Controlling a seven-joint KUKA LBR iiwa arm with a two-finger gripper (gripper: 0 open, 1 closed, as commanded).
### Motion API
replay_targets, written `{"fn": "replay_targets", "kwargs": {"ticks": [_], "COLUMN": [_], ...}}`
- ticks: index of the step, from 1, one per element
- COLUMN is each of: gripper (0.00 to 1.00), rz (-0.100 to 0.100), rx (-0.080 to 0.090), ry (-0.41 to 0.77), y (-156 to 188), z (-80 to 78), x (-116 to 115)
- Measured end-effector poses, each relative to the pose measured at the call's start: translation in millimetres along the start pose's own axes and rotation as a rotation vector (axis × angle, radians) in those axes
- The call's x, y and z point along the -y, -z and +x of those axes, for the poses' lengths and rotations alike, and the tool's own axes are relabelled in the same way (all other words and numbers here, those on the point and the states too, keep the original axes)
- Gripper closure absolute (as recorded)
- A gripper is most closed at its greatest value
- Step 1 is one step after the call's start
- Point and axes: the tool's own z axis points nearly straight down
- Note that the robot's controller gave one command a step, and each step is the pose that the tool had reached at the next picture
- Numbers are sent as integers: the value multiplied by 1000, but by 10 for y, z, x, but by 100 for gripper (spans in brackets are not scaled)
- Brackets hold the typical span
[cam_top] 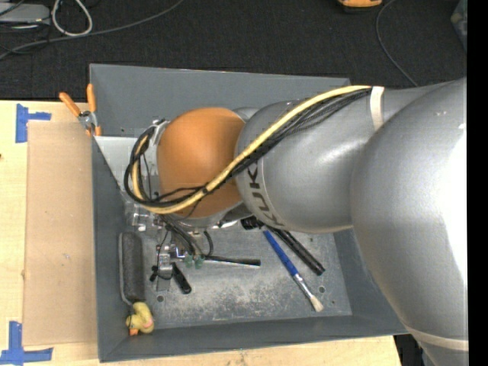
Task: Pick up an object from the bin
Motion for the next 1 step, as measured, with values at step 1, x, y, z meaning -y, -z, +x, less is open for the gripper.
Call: {"fn": "replay_targets", "kwargs": {"ticks": [1], "gripper": [0], "rz": [-2], "rx": [7], "ry": [-5], "y": [42], "z": [-24], "x": [12]}}
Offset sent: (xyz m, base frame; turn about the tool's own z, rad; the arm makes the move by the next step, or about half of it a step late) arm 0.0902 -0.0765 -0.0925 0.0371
